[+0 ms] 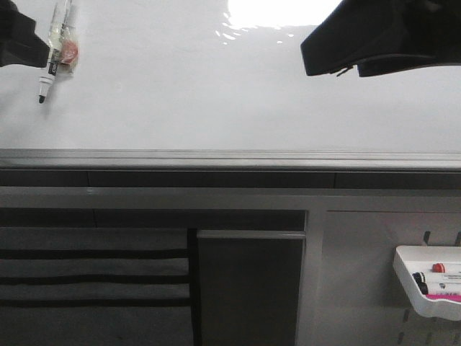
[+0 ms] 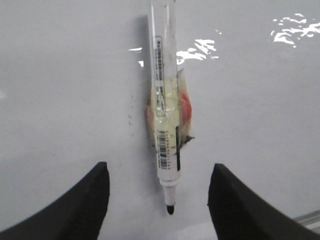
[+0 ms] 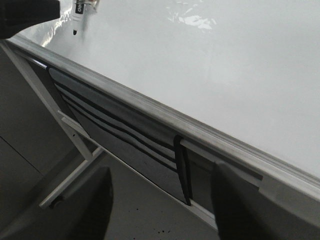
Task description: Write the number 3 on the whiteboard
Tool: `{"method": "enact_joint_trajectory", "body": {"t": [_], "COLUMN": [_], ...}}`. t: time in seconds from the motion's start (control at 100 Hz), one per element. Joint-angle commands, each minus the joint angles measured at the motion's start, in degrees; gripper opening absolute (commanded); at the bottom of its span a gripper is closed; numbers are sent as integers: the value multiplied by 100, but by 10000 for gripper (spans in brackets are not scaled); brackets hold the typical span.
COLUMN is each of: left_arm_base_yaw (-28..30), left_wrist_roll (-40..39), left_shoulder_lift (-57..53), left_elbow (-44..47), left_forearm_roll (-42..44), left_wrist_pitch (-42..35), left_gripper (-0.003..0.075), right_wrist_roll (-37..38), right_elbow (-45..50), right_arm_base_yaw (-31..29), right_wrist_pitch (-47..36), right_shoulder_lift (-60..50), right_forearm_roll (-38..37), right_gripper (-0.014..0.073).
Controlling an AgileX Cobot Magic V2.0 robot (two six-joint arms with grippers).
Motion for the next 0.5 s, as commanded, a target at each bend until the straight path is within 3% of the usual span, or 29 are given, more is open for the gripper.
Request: {"method": "enact_joint_trajectory", "body": {"t": [0.0, 0.32, 0.49], "left_arm_base_yaw": [-47, -47, -47], "left_wrist_roll": [8, 8, 8], "left_shoulder_lift": [182, 782, 835], "left_elbow": [-390, -881, -892], "left_forearm_roll": [9, 106, 120], "left_wrist_pitch": [-452, -417, -413], "left_gripper": [407, 401, 308], "right_wrist_roll": [-67, -67, -67], "right_elbow": [-192, -192, -192], "right_arm_base_yaw": [9, 9, 9], "right_wrist_pitch": [-432, -254, -240], "right_shoulder_lift": [-40, -40, -40], "right_forearm_roll": [-57, -57, -57], "right_gripper": [388, 388, 388]}}
